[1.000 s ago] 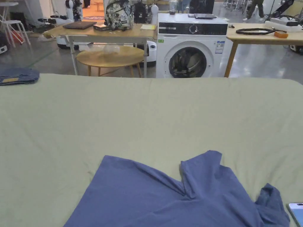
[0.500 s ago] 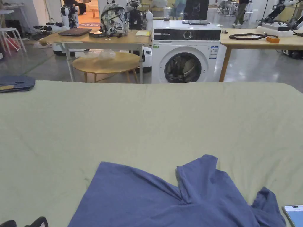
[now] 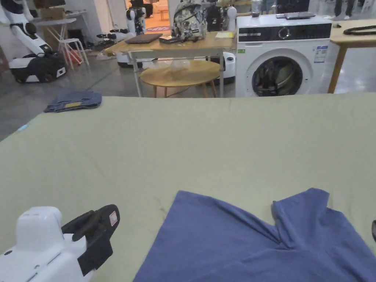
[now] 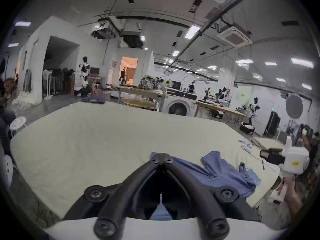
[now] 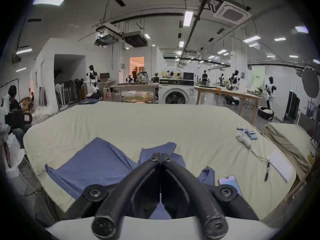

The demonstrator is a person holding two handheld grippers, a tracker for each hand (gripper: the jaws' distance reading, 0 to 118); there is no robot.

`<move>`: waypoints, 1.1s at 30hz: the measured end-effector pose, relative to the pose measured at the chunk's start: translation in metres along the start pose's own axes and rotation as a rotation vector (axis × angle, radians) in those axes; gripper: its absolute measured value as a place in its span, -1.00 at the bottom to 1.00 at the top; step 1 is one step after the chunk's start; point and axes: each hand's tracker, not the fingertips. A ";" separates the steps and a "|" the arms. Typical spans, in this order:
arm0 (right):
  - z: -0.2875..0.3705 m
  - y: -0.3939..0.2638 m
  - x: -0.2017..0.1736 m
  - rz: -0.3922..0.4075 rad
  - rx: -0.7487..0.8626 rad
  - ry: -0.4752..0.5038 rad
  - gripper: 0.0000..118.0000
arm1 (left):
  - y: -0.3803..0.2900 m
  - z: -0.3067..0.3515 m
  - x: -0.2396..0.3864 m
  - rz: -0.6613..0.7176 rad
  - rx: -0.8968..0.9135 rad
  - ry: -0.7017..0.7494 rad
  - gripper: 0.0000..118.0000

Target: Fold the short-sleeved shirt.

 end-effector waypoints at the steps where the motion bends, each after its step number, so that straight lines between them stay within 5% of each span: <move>1: 0.000 -0.001 0.000 0.001 -0.003 0.004 -1.00 | 0.000 0.005 -0.010 0.043 0.009 0.014 -1.00; 6: -0.001 -0.017 0.005 -0.064 -0.041 0.046 -1.00 | -0.017 0.007 -0.057 0.108 -0.143 0.074 -0.93; 11: -0.003 -0.032 0.013 -0.104 -0.095 0.072 -1.00 | -0.069 -0.017 -0.079 0.187 -0.329 0.070 -0.01; 17: 0.001 -0.040 0.028 -0.115 -0.123 0.039 -1.00 | -0.111 -0.056 -0.087 0.306 -0.419 0.084 -0.10; 19: 0.003 -0.042 0.034 -0.139 -0.130 0.034 -1.00 | -0.121 -0.067 -0.091 0.357 -0.474 0.067 -0.59; 21: 0.004 -0.045 0.040 -0.156 -0.133 0.020 -1.00 | -0.133 -0.076 -0.090 0.365 -0.519 0.082 -0.81; 27: 0.000 -0.045 0.057 -0.193 -0.142 0.003 -1.00 | -0.130 -0.085 -0.068 0.240 -0.542 0.130 -0.88; 28: -0.006 -0.041 0.061 -0.200 -0.142 0.003 -0.84 | -0.128 -0.084 -0.066 0.194 -0.553 0.140 -0.88; 30: -0.025 -0.026 0.072 -0.193 -0.179 0.004 -0.05 | -0.128 -0.087 -0.058 0.128 -0.562 0.158 -0.88; 33: -0.074 0.006 0.083 -0.170 -0.292 0.025 0.00 | -0.128 -0.088 -0.053 0.100 -0.576 0.168 -0.88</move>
